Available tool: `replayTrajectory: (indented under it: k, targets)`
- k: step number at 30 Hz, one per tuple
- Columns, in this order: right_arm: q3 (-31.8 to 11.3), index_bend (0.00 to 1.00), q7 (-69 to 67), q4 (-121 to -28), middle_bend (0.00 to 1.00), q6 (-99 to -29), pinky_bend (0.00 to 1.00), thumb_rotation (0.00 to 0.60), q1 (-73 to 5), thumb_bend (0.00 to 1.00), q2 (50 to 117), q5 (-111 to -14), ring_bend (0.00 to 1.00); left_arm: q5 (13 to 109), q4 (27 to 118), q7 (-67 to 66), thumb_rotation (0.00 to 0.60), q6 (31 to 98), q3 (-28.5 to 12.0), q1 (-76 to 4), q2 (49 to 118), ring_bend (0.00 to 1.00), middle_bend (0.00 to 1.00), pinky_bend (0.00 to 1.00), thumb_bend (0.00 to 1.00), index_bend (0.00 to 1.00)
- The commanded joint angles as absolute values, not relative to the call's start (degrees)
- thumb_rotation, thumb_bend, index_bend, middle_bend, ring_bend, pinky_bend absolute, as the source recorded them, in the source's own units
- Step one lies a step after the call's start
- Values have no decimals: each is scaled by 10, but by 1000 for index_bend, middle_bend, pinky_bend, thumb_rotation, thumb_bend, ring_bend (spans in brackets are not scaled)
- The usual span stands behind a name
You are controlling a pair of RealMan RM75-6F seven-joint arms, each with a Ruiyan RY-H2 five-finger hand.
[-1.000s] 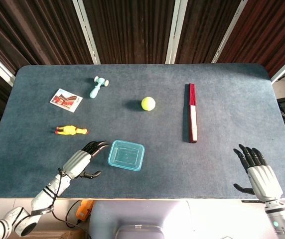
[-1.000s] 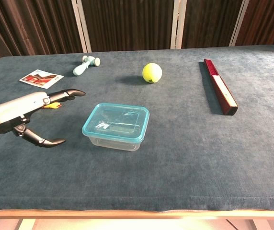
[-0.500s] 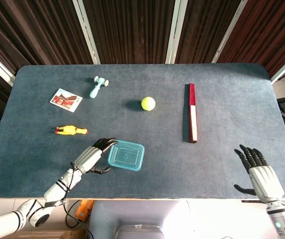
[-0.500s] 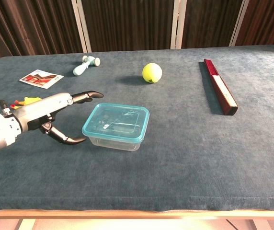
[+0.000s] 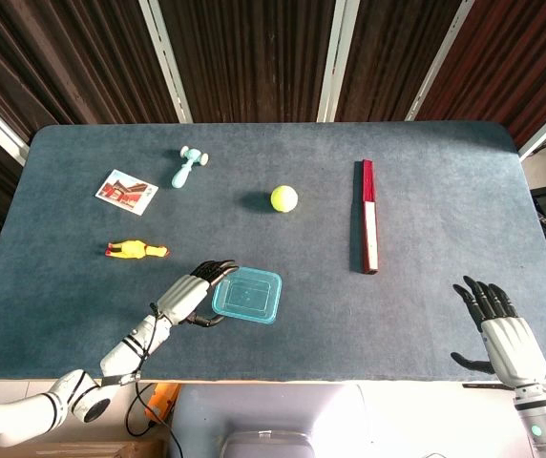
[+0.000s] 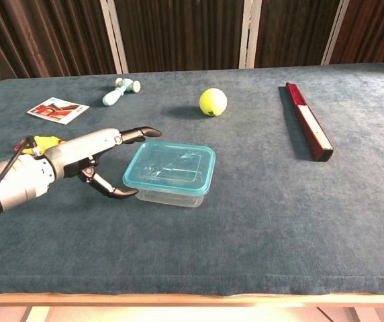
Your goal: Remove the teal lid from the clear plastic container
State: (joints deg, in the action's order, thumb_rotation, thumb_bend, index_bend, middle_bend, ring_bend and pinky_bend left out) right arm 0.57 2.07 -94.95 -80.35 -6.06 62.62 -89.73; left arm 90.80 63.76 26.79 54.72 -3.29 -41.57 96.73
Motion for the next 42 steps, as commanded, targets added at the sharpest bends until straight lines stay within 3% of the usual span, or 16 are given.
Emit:
replayTrajectory:
  k: [1,33,37,40,42]
  targets:
    - [6,0,20,-950,0,-804,0,600,-60,131,626,-897,0,904,633,268,600,542,-32,-421,970,0,0,0,272,0]
    - [12,0,12,-953,0,-804,0,600,-59,131,619,-908,0,874,609,209,600,498,-43,-481,997,0,2,0,276,0]
    - [12,0,13,-953,0,-804,0,600,-60,131,620,-908,0,875,605,210,600,501,-42,-481,1000,35,128,64,280,0]
    - [13,0,18,-953,0,-799,0,600,-62,131,621,-910,0,879,608,202,600,507,-37,-480,1002,178,332,237,282,0]
    - [14,0,21,-954,0,-796,0,600,-63,132,623,-911,0,878,615,187,600,503,-33,-481,1001,248,403,313,282,0]
